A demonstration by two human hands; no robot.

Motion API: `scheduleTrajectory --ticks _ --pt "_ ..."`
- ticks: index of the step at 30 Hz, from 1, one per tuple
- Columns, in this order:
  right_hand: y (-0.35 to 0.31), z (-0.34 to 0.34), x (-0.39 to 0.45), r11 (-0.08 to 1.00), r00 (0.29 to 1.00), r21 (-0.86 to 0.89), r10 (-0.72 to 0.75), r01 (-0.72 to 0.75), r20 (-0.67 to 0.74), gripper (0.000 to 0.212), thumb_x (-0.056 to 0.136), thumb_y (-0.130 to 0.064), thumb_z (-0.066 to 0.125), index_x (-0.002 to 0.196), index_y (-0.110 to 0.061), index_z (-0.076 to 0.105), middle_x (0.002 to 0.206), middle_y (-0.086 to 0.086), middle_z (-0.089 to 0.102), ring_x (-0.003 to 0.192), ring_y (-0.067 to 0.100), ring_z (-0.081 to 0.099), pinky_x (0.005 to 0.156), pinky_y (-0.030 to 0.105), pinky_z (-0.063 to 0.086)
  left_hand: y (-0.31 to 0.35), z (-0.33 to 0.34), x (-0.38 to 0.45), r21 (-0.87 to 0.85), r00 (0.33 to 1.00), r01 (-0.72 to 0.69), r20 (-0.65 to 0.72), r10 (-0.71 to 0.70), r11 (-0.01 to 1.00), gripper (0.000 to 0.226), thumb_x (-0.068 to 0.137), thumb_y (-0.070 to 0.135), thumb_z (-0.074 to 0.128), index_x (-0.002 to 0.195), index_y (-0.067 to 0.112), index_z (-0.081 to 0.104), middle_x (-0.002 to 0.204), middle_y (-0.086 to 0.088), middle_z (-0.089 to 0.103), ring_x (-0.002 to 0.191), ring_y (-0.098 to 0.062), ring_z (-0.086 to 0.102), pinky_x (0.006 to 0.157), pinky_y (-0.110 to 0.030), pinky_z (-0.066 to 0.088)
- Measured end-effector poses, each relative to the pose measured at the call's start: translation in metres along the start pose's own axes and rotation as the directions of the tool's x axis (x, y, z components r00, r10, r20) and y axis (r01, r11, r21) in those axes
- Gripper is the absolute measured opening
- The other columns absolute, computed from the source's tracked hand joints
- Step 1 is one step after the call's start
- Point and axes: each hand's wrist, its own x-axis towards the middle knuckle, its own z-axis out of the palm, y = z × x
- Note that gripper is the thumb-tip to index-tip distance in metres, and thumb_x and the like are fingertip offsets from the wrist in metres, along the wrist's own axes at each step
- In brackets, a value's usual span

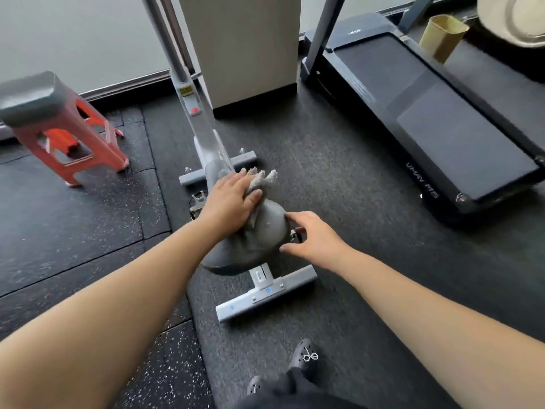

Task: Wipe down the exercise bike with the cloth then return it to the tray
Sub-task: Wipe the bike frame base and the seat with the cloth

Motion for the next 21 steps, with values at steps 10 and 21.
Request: scheduleTrajectory --ticks 10,21 --pt "0.002 0.01 -0.001 1.0 0.996 -0.02 -0.018 0.016 -0.087 0.057 0.075 -0.008 0.07 0.129 -0.008 0.052 0.128 0.014 0.051 0.122 0.024 0.049 0.086 0.007 0.027 0.02 0.035 -0.065 0.042 0.952 -0.305 0.051 0.302 0.952 0.042 0.091 0.032 0.044 0.13 0.021 0.055 0.145 -0.009 0.044 0.137 -0.03 0.034 0.115 -0.044 0.024" --pt "-0.008 0.02 -0.019 0.998 0.996 0.029 0.052 -0.05 -0.067 0.061 0.08 0.006 0.046 0.138 -0.014 0.044 0.142 0.006 0.042 0.117 0.023 0.056 0.099 0.026 0.041 0.033 0.05 -0.085 0.259 1.0 0.017 -0.03 -0.009 0.966 0.062 0.094 0.038 0.044 0.148 0.031 0.014 0.157 -0.018 0.006 0.142 -0.039 0.015 0.114 -0.046 0.014"
